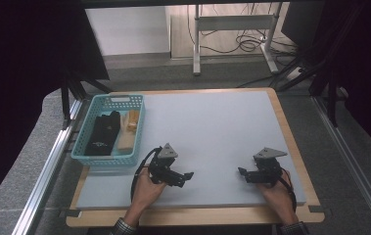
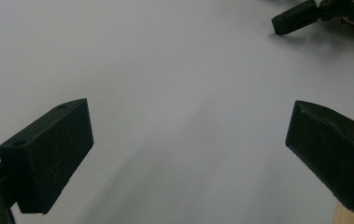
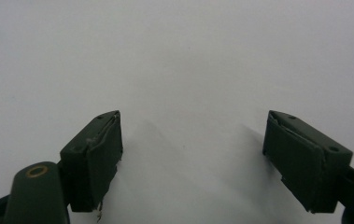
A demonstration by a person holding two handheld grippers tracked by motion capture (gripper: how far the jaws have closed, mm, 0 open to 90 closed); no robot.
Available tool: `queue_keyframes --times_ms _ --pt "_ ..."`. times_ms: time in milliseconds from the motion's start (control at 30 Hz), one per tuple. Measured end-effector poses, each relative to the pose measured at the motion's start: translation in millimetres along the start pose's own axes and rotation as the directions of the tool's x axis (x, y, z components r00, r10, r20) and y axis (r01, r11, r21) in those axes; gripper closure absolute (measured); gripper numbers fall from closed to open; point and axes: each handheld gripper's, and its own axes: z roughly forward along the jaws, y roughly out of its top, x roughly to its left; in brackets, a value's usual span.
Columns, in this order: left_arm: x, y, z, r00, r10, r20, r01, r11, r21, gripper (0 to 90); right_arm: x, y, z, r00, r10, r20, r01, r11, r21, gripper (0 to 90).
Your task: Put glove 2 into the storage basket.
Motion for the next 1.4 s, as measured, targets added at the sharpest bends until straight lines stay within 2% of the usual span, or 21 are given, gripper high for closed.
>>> queue_keyframes --times_ms 500,1033,1300,1333,1400 --pt "-5.0 -11.2 18.4 0.9998 0.019 -0.01 -0.019 0.9987 0.048 1.3 0.0 0.0 0.0 1.0 0.0 0.0 0.0 1.0 0.0 19.2" --pt "-4.8 -21.0 30.2 0.9995 0.013 -0.03 -0.01 0.9951 0.098 1.4 0.0 0.0 0.0 1.0 0.0 0.0 0.0 1.0 0.0 19.2" --pt "-8.8 -22.1 34.5 0.997 0.045 -0.062 -0.038 0.992 0.12 1.1 0.1 0.0 0.0 1.0 -0.001 0.001 0.001 1.0 0.0 19.2" --pt "-10.4 -21.8 35.5 0.9952 0.066 -0.073 -0.056 0.9896 0.133 0.9 0.1 0.0 0.0 1.0 -0.001 0.0 0.001 1.0 0.0 19.1" --pt "-10.3 -21.8 35.5 0.9953 0.064 -0.073 -0.054 0.9896 0.133 0.4 0.1 -0.1 0.0 1.0 0.0 0.0 0.0 1.0 0.0 19.1"
